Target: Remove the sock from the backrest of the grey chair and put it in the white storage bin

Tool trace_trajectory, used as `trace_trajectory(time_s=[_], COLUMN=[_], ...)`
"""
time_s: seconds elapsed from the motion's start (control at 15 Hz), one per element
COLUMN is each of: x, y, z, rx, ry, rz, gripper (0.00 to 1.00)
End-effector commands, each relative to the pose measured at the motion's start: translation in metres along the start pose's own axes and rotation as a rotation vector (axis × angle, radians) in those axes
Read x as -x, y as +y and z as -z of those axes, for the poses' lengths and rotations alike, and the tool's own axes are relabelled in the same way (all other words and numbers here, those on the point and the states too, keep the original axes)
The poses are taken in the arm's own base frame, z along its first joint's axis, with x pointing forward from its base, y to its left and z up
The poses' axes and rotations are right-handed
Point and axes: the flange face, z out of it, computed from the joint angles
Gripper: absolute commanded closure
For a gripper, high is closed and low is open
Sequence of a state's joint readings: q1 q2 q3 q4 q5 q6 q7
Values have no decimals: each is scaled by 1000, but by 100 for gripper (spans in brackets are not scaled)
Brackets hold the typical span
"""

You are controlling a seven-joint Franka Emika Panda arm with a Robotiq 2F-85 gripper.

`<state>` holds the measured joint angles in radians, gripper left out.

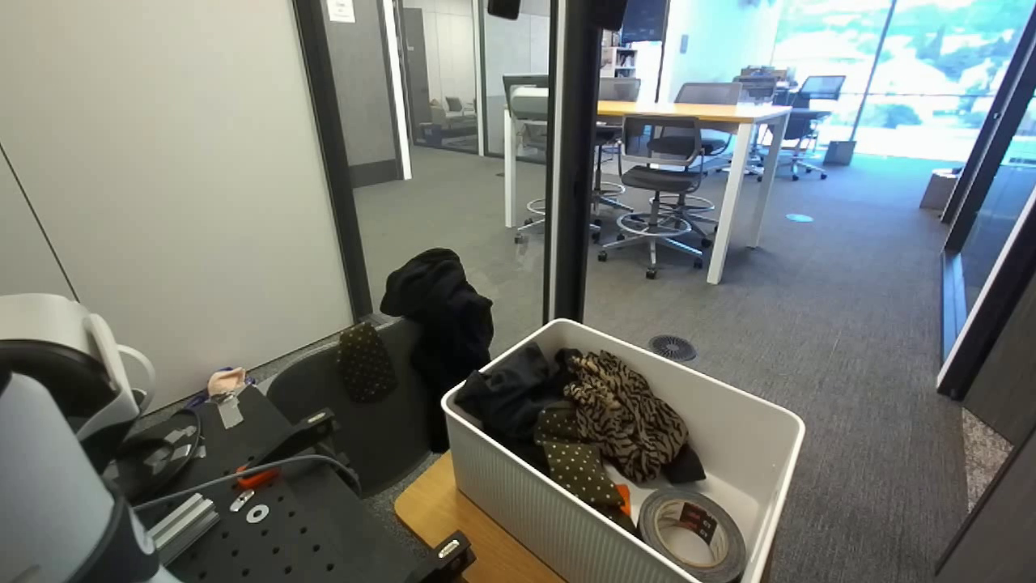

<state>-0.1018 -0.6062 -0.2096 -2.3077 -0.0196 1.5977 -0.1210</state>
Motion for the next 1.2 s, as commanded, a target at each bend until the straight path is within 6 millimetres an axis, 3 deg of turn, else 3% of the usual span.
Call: trace_trajectory(time_s=[0.0, 0.4, 0.8, 1.0, 1.13], x=[-27, -69, -101, -106, -108], y=[-42, -133, -212, -238, -245], z=[-19, -58, -116, -144, -159], rx=[6, -12, -53, -99, -101], ry=[-47, -79, -13, -13, -41], rz=[98, 281, 428, 523, 648], gripper=[0, 0, 0, 0, 0])
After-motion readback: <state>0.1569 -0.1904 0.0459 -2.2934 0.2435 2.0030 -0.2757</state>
